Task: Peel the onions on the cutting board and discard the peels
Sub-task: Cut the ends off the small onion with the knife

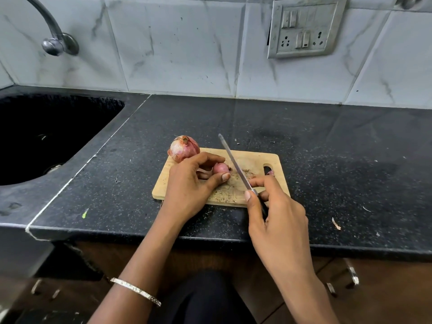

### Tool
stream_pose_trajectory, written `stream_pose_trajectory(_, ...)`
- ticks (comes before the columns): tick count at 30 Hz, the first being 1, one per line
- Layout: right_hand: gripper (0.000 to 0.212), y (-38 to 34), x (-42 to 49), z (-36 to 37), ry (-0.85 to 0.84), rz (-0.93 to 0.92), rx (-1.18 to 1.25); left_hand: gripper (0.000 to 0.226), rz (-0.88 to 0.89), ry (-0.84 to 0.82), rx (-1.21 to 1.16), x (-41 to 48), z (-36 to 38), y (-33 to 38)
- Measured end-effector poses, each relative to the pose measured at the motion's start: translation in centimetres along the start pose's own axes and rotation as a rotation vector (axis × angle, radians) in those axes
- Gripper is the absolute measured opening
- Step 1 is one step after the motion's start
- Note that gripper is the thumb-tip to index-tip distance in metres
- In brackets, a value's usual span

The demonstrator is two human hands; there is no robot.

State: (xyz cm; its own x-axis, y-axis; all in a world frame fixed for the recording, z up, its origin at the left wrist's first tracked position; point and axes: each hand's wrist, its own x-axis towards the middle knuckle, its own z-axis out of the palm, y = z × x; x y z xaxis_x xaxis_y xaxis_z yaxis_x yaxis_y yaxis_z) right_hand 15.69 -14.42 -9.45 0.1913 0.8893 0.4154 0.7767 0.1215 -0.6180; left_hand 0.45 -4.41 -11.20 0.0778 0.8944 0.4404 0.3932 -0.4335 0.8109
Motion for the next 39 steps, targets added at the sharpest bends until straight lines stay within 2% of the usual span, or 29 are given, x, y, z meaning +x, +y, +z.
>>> stream_pose_trajectory(3,0.012,-0.1,0.1,-0.2,-0.027,0.032,-0.019,0.028,-0.020,0.034,0.006,0.1,0.1,0.2)
stream_pose_trajectory(10,0.035,-1.2,0.2,-0.5,-0.136,0.021,-0.078,0.018,-0.014,0.025,-0.003,0.1,0.2,0.0)
stream_pose_trajectory(23,0.031,-1.9,1.7,0.5,-0.149,0.028,-0.162,0.015,-0.015,0.027,-0.011,0.4,0.3,0.0)
stream_pose_trajectory(32,0.037,-1.7,0.3,-0.5,-0.183,0.038,-0.239,0.015,-0.044,0.063,-0.022,0.6,0.6,0.2)
stream_pose_trajectory(39,0.036,-2.6,2.4,1.5,-0.129,0.001,-0.292,0.015,-0.056,0.058,-0.054,0.5,0.6,0.1)
